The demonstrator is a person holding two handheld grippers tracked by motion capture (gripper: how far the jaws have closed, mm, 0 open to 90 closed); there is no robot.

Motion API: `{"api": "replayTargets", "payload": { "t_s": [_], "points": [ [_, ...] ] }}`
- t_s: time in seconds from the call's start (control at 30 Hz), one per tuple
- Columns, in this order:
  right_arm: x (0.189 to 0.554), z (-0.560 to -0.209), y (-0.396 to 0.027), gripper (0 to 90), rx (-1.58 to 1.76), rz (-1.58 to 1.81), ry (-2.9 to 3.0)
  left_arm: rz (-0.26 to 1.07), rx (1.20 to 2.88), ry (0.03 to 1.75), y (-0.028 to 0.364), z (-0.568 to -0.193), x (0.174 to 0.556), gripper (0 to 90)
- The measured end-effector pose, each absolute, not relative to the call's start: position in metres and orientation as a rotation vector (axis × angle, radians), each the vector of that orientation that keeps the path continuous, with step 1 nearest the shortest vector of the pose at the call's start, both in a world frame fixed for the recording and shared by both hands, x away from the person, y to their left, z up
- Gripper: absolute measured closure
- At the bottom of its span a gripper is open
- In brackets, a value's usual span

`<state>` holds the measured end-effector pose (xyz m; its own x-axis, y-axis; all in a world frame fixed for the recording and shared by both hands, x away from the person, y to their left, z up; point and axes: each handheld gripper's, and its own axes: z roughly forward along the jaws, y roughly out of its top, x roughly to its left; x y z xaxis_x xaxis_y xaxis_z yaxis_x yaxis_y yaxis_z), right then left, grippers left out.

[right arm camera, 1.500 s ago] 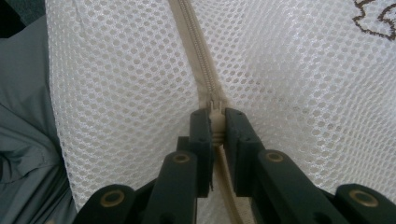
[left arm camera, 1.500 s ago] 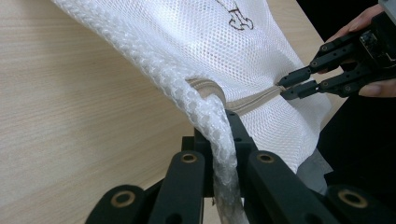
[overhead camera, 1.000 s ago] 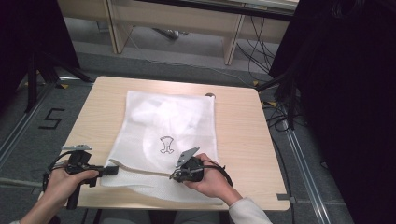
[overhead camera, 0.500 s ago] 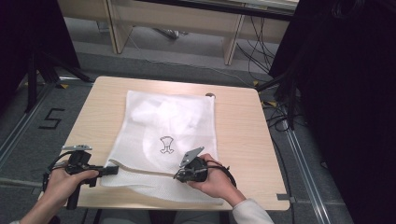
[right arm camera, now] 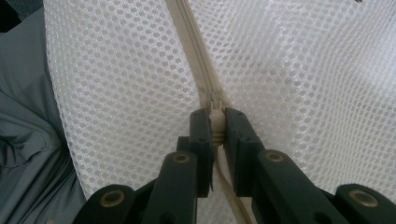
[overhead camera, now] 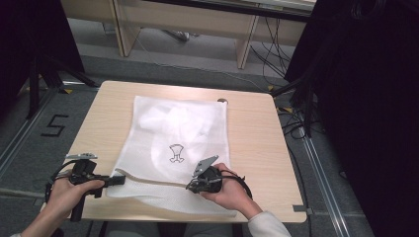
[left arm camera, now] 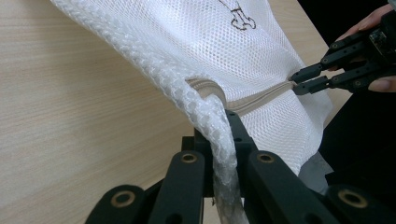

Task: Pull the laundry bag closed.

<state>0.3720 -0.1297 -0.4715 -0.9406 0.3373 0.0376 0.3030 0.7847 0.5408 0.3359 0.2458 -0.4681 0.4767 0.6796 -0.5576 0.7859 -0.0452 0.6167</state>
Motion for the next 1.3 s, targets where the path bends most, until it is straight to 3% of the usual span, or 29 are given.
{"api": "replayTargets", "payload": {
  "t_s": [0.87,1.3],
  "points": [
    [0.37,-0.472,-0.145,82.8,0.556,0.866,2.892,-0.128,1.817,1.23,0.25,-0.468,0.336,86.3],
    [0.369,-0.472,-0.153,82.8,0.581,0.866,2.889,-0.119,1.764,1.267,0.246,-0.469,0.336,86.2]
  ]
}}
